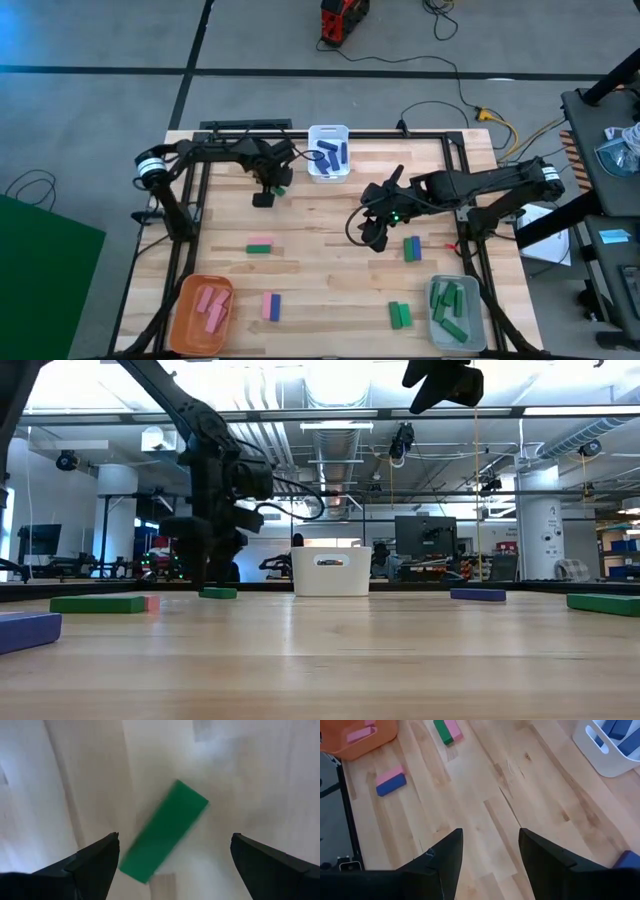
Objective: Sort blocks
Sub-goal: Put the green block into the gray bin
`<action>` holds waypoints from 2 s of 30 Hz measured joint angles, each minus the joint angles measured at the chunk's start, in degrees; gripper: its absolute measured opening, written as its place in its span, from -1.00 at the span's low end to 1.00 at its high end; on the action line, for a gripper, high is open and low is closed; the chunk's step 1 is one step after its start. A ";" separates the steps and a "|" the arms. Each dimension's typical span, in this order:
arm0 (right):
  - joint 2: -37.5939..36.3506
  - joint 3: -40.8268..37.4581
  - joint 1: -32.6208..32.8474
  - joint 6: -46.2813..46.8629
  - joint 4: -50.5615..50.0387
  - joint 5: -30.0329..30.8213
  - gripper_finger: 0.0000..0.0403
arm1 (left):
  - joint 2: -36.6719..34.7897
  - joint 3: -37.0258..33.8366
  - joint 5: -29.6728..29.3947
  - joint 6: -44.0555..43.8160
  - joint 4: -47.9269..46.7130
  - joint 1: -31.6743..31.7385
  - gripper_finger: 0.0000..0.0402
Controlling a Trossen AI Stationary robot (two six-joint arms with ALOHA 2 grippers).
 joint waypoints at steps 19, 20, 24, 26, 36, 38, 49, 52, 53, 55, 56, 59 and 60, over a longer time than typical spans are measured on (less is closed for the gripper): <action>0.00 -0.04 0.02 1.50 0.00 0.00 -0.11 | 3.42 0.16 1.47 1.89 3.40 0.54 0.30; 0.00 -0.04 0.02 1.41 0.00 0.00 -0.11 | 3.40 0.15 1.45 1.66 3.31 0.54 0.22; 0.00 -0.04 0.02 1.11 0.00 0.00 -0.08 | 3.40 0.15 1.39 0.29 3.02 0.52 -0.13; 0.00 -0.04 0.02 1.07 0.00 0.00 -0.07 | 3.39 0.15 1.39 -0.84 2.83 0.52 -0.31; 0.00 -0.04 0.02 0.07 0.00 0.00 -0.14 | 0.60 -0.16 1.57 -5.41 -0.40 0.34 -0.63; 0.00 -0.04 0.02 -0.04 0.00 0.01 -0.15 | -1.60 -0.15 2.41 -6.58 -0.91 0.34 -0.63; 0.00 -0.07 0.79 -16.60 1.95 -0.08 -0.23 | -17.49 1.14 16.77 -23.14 -1.89 -2.35 -0.59; 0.00 -0.07 1.09 -23.07 4.51 -0.03 -0.25 | -20.44 2.68 20.53 -28.77 -1.71 -4.59 -0.59; 0.00 -0.04 1.16 -24.96 5.49 -0.01 -0.25 | -21.08 3.34 22.36 -30.49 -1.72 -5.54 -0.59; 0.07 0.09 1.16 -28.76 7.35 0.07 -0.25 | -22.03 4.97 26.49 -33.72 -1.46 -7.76 -0.58; 0.22 0.27 1.25 -30.31 8.24 0.10 -0.24 | -22.36 5.86 28.76 -35.16 -1.13 -8.90 -0.58; 0.35 0.57 1.66 -34.04 11.28 1.30 -0.19 | -22.47 9.28 33.33 -38.92 -0.08 -12.88 -0.58; 0.35 0.58 1.86 -35.24 12.66 1.70 -0.17 | -22.29 10.53 33.82 -39.76 0.33 -14.47 -0.58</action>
